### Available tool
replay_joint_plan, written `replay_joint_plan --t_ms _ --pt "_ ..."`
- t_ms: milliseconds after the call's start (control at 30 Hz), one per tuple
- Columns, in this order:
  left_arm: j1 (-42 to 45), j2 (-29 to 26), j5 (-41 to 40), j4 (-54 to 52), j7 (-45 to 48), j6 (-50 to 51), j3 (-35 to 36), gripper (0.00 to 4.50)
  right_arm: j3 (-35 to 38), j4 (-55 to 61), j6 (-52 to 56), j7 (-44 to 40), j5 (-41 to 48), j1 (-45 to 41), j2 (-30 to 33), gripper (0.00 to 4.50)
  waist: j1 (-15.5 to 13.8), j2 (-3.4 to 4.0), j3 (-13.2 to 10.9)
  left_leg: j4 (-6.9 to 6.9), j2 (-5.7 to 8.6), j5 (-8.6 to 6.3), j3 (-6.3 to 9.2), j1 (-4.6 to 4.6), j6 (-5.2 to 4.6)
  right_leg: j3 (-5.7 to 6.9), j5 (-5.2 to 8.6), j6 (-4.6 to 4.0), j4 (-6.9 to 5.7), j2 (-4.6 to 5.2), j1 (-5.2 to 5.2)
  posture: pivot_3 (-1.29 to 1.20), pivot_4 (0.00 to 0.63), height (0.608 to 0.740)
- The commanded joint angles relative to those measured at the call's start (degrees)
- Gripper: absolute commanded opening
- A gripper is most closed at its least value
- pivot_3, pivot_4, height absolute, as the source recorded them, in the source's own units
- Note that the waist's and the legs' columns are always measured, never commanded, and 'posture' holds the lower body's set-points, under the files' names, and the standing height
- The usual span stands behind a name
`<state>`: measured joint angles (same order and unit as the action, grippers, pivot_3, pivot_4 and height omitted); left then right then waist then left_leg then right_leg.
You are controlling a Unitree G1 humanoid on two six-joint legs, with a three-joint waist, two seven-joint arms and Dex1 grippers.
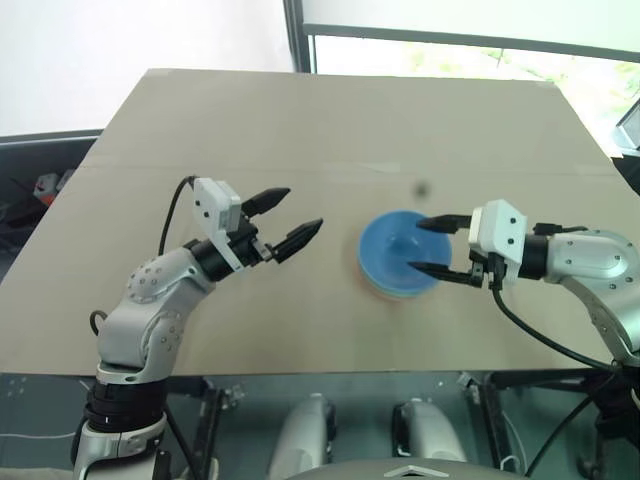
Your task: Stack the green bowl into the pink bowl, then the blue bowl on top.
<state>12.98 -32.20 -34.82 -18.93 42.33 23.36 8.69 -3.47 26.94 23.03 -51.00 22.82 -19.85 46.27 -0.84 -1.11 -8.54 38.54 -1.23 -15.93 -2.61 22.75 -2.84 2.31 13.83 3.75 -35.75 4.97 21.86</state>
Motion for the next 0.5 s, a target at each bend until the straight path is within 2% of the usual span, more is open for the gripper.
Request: replay_joint_plan --t_ms 33,200,333,500 --pt "-2.4 -1.2 -0.4 -3.0 1.5 -0.8 1.2 4.50 8.4 3.1 1.6 2.5 2.6 2.7 0.6 3.06 0.0 0.00 0.0 -0.02 0.00 0.00 -0.01 0.00 0.00 0.00 0.00 0.00 0.00 0.00 0.00 0.00 0.150 0.740" --pt "-8.9 -4.7 1.8 -6.0 3.9 -3.0 2.5 4.50 22.0 3.4 3.7 0.5 7.6 13.2 2.3 3.06 -0.1 0.01 0.0 -0.11 0.01 -0.05 -0.05 0.07 -0.08 0.01 0.00 0.01 0.09 0.03 -0.02 0.00 0.150 0.740" --pt "-14.2 -7.6 -0.2 -6.8 6.7 -2.2 6.7 4.50 34.1 -0.4 5.5 -6.8 11.9 24.0 4.9 3.06 -0.1 0.00 0.0 -0.07 -0.01 -0.05 -0.04 -0.04 -0.09 0.00 0.01 0.00 0.27 0.03 -0.09 0.00 0.150 0.740" --pt "-18.2 -11.6 -1.2 -3.8 12.4 -2.6 11.9 4.50 41.5 -2.5 3.9 -10.4 11.9 31.8 5.2 3.06 0.1 0.03 0.0 -0.08 -0.04 -0.07 -0.10 -0.25 -0.11 -0.09 0.09 -0.14 0.12 0.02 -0.15 0.00 0.150 0.740"
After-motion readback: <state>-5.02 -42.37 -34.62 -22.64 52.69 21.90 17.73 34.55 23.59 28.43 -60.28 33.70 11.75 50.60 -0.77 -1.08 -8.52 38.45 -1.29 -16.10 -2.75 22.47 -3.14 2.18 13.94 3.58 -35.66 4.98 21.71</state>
